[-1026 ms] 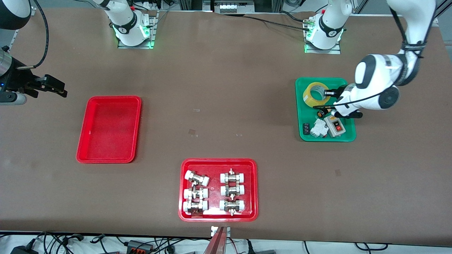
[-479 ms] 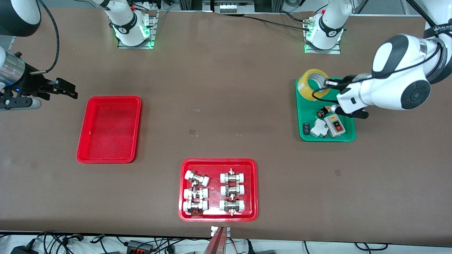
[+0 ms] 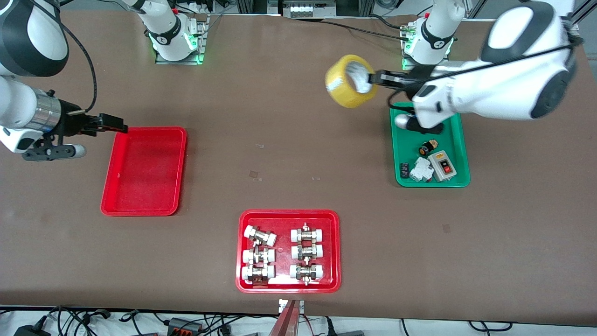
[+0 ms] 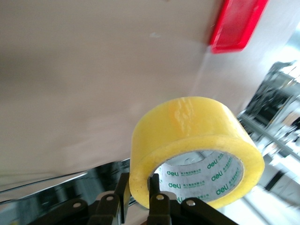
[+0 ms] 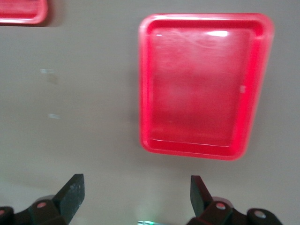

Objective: Left arm passes tape to right arm into tray
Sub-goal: 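Carry the tape toward the middle while the right gripper reaches toward it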

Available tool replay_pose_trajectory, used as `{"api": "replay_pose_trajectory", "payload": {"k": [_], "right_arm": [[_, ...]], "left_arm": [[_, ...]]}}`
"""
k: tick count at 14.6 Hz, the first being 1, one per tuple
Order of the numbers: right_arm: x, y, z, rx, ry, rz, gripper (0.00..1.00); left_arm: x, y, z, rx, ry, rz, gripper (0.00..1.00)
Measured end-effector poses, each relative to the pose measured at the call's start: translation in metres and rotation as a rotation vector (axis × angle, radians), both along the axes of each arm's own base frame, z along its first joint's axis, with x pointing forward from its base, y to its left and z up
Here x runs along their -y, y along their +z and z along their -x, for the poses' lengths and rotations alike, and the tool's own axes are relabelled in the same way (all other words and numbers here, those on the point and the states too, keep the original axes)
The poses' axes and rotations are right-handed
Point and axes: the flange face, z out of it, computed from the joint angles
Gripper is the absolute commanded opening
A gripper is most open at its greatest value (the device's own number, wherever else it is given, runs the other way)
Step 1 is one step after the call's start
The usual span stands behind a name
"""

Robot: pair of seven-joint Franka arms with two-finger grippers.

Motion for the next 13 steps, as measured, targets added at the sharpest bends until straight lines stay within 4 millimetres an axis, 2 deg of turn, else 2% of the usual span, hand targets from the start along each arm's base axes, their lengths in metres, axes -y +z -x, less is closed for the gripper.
{"api": "replay_pose_trajectory", "payload": {"k": [2, 3, 5, 7, 10, 13], "right_arm": [[-0.037, 0.003, 0.000, 0.003, 0.017, -0.103, 1.00], [-0.055, 0.007, 0.000, 0.014, 0.022, -0.155, 1.00], [-0.092, 0.016, 0.001, 0.031, 0.034, -0.261, 1.00], [-0.131, 0.034, 0.004, 0.041, 0.037, -0.402, 1.00], [-0.184, 0.068, 0.008, 0.062, 0.016, -0.576, 1.00], [-0.236, 0.072, 0.010, 0.067, -0.062, -0.608, 1.00]], "left_arm": [[0.041, 0.006, 0.001, -0.010, 0.072, 0.050, 0.00], [0.051, 0.001, -0.002, -0.013, 0.098, 0.067, 0.00], [0.054, -0.017, -0.016, -0.039, 0.143, 0.093, 0.00], [0.049, -0.028, -0.027, -0.066, 0.168, 0.112, 0.00], [0.048, -0.026, -0.030, -0.063, 0.171, 0.118, 0.00], [0.048, -0.023, -0.031, -0.058, 0.171, 0.121, 0.00]]}}
